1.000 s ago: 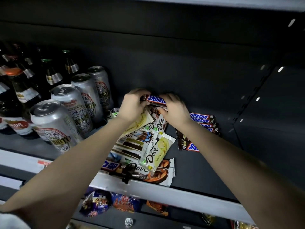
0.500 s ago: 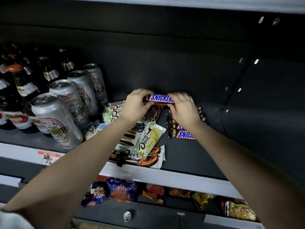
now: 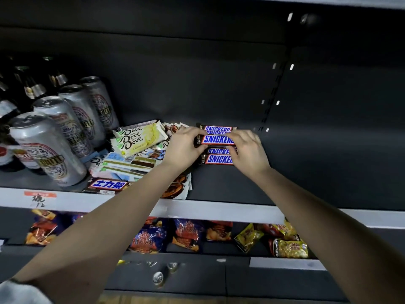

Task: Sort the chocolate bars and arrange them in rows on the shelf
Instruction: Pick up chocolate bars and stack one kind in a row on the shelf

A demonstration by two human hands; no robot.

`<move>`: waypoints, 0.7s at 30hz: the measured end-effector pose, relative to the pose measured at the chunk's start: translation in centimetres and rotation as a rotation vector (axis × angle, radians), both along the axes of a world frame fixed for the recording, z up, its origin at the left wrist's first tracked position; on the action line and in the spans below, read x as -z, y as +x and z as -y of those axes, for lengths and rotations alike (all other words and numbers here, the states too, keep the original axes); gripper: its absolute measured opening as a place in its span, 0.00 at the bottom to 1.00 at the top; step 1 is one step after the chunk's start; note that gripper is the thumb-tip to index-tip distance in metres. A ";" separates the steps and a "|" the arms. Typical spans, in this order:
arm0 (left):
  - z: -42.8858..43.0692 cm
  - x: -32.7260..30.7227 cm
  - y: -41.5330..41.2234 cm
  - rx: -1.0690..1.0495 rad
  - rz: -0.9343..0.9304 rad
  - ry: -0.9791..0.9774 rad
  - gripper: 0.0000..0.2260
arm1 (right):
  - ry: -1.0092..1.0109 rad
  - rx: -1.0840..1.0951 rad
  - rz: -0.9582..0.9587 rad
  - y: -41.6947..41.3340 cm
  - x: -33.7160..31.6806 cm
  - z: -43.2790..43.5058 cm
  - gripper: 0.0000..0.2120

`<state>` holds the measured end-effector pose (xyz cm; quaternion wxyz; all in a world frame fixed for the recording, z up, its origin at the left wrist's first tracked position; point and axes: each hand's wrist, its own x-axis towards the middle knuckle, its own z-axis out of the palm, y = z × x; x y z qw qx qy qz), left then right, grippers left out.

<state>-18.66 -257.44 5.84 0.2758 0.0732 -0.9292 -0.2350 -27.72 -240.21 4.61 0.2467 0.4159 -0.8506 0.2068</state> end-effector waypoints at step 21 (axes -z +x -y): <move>-3.4 4.1 1.2 -0.008 0.102 -0.138 0.14 | 0.174 0.045 0.012 1.3 3.7 -3.6 0.18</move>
